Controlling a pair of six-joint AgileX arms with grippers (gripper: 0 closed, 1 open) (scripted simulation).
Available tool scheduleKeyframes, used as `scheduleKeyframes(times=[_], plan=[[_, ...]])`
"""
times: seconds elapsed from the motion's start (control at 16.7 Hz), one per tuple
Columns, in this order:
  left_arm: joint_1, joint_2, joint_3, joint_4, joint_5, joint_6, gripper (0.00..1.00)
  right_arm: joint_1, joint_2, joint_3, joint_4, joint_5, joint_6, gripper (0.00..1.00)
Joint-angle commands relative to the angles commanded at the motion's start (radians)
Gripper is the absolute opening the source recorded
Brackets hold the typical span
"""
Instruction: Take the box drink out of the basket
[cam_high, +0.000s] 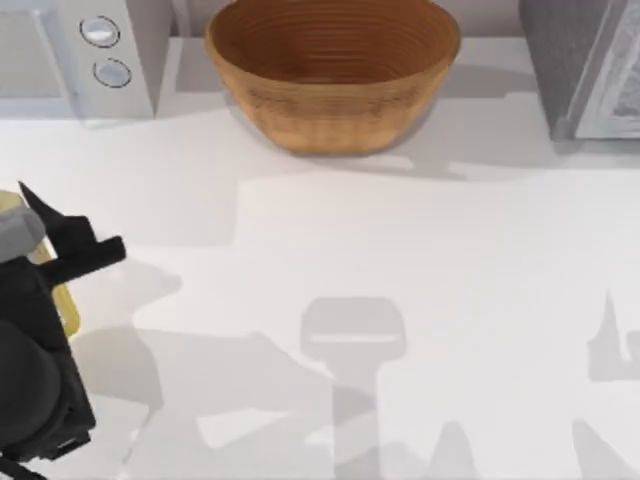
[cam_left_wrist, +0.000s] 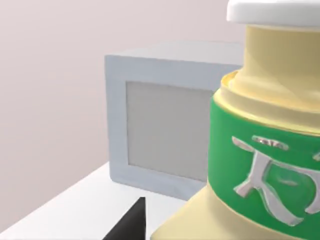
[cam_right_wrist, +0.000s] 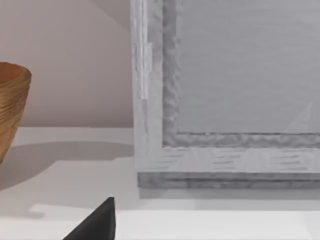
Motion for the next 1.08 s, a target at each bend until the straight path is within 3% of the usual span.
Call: scheduleKeyframes(times=[0.3,1.08], plan=[[0.006,0.010,-0.001,0.008,0.006,-0.002,0.00,0.000,0.000,0.000,0.000,0.000,0.000,1.00],[0.006,0.010,-0.001,0.008,0.006,-0.002,0.98,0.000,0.000,0.000,0.000,0.000,0.000,1.00]])
